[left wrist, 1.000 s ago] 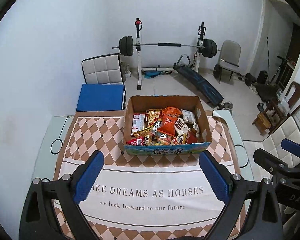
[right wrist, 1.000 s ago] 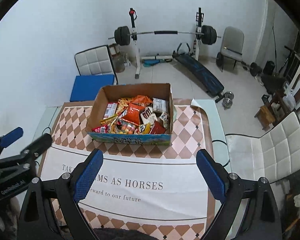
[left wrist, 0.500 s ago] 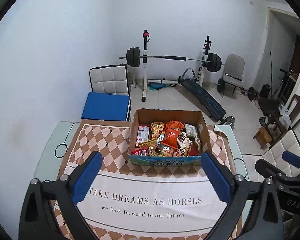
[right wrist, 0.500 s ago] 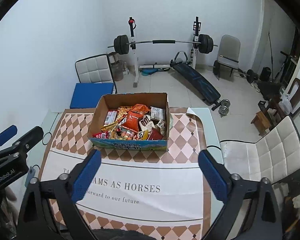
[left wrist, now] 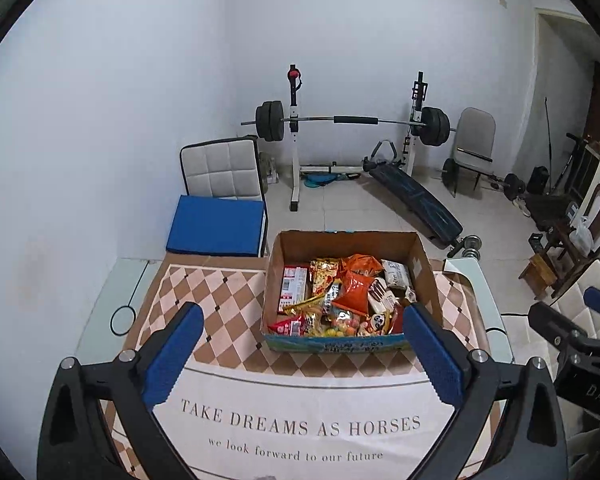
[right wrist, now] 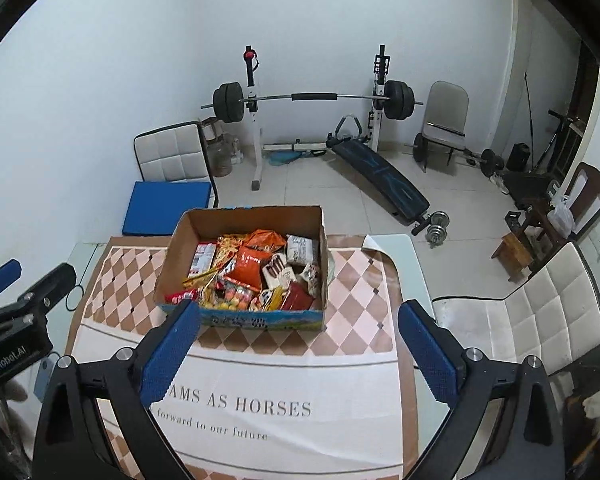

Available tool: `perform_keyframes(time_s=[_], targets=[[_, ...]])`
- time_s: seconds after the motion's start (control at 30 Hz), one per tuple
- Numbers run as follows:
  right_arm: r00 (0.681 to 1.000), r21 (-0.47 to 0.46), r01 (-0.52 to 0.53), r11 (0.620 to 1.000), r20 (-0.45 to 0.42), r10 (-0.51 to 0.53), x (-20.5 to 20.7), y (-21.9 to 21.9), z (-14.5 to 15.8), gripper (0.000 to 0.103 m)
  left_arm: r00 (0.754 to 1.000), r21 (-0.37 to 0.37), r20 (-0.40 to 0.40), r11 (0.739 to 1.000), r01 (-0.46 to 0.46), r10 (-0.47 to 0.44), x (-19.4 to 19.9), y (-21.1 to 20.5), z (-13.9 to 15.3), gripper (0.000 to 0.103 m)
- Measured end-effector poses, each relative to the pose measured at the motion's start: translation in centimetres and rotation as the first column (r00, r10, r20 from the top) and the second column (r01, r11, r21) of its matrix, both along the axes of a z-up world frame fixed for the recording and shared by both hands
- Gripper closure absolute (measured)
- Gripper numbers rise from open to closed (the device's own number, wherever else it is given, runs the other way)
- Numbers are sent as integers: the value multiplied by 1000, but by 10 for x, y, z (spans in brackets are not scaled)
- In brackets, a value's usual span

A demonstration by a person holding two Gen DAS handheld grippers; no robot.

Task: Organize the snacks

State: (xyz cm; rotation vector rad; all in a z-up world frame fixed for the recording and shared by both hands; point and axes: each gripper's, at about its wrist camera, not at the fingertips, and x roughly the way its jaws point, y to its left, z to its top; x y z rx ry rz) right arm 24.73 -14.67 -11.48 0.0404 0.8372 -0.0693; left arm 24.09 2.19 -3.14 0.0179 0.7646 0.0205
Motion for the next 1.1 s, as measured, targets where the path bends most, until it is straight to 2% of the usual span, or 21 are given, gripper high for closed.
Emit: perform_keyframes(time_s=[0.13,0.4,1.1], targets=[[1000,-8,2,1000,5,-2,11,0,-1,2,1000,15,-2,1000,7,-7,6,-4,-3,1],[1000,-7,5,1000,3,-5,21,-1,-3,2,1000,-1,-11,1000,12,-12,10,-6,-4,1],[1000,-6,13,1000,-4,-13,23,-5,-7,2,1000,-10,-3,1000,17,-17,11,-14,-2,1]])
